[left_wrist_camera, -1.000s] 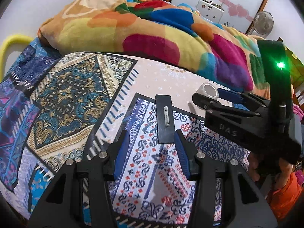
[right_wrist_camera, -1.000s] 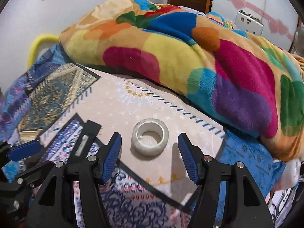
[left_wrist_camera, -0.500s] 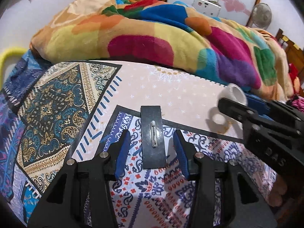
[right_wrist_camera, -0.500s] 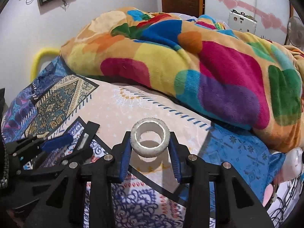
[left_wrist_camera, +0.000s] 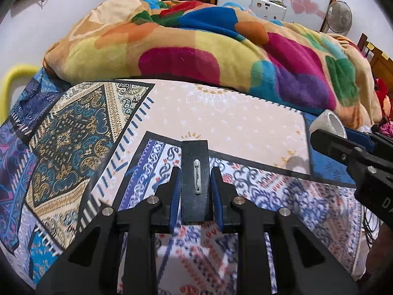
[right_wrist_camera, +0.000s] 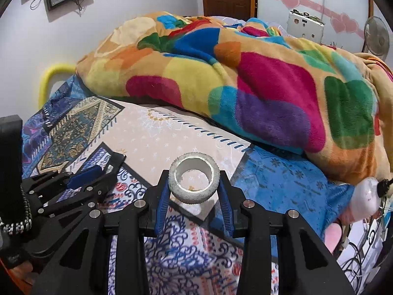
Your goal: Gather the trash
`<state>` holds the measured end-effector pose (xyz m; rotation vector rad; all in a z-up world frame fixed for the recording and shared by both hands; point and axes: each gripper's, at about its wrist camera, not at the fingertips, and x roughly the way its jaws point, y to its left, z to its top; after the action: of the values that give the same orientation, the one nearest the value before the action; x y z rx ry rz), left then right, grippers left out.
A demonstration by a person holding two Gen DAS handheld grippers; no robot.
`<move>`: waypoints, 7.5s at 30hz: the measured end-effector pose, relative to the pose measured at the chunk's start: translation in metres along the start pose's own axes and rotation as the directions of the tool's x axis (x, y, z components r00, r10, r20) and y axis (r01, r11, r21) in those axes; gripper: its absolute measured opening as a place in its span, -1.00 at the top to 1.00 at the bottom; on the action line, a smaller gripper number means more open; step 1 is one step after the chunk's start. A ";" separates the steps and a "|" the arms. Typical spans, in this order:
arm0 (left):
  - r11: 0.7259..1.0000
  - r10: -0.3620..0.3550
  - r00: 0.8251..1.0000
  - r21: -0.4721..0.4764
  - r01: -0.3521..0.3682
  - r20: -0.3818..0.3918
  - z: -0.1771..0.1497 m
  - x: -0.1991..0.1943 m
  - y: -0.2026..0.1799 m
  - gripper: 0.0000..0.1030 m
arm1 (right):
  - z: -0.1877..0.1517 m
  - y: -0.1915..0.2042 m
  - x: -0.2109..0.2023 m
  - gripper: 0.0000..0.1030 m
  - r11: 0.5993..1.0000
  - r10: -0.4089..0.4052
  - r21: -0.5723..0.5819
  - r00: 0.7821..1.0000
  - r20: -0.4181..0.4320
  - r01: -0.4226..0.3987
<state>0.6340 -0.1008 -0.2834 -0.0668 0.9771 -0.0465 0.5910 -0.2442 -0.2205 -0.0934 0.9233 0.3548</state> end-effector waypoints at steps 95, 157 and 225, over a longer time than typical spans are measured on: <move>0.782 0.037 0.952 -0.585 -0.217 -0.303 -0.416 -0.245 0.352 0.55 | -0.230 0.487 -0.034 0.13 0.799 0.189 -0.351 0.759 -0.623 -0.488; 0.996 0.083 0.815 -0.057 -0.062 0.574 -0.389 -0.611 0.107 -0.88 | -0.308 0.292 -0.493 -1.00 0.988 -0.150 0.068 0.794 0.589 0.136; 0.999 0.042 0.833 -0.036 -0.027 0.552 -0.405 -0.607 0.110 -0.92 | -0.310 0.291 -0.497 -1.00 0.996 -0.089 0.029 0.834 0.545 0.088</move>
<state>-0.0405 0.0363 -0.0161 -0.0817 0.3936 0.0201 -0.0179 -0.1710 0.0079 -0.0282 0.3470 0.2711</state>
